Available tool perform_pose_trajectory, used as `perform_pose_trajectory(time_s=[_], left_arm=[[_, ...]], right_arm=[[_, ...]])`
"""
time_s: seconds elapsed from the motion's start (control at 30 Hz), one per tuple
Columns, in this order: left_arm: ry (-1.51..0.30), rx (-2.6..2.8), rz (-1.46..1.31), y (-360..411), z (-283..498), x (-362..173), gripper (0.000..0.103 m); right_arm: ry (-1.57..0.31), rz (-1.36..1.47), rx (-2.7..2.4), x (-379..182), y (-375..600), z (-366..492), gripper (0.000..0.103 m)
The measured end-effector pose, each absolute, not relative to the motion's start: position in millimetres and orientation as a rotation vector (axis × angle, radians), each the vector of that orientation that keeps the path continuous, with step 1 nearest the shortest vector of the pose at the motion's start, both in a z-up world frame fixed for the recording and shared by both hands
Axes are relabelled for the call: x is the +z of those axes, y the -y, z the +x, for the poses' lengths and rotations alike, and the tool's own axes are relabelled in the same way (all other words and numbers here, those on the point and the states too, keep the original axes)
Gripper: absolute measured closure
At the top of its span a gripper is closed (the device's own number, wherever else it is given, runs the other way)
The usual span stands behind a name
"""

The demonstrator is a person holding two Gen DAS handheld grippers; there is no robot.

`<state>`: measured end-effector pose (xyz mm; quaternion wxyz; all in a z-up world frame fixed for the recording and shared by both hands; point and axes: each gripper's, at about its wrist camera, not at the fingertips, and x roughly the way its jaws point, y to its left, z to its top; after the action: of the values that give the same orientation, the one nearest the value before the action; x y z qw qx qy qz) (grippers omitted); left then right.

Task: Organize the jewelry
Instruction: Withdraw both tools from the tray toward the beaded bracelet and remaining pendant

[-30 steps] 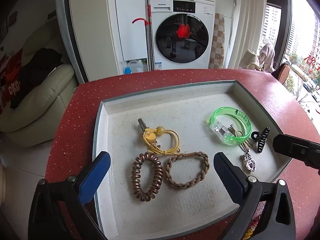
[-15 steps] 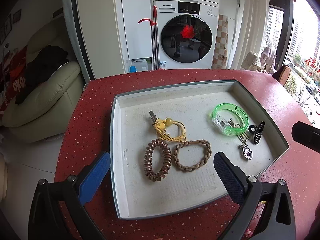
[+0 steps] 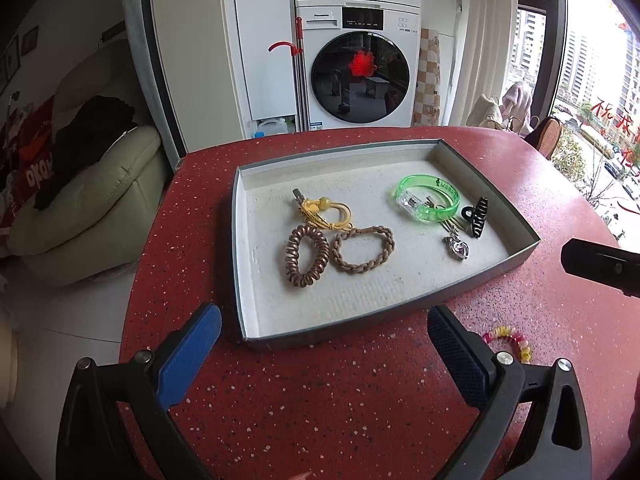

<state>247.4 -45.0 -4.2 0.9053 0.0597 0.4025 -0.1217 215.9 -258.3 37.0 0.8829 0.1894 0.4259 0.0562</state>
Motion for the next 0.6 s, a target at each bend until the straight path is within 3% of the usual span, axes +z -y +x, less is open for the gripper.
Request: perform_pose_trajectory(time_s=[0.6], left_arm=[[-0.9, -0.559, 0.186, 89, 138, -32, 0.0]], right_arm=[[-1.065, 0.294, 0.062, -13, 266, 190, 0.014]])
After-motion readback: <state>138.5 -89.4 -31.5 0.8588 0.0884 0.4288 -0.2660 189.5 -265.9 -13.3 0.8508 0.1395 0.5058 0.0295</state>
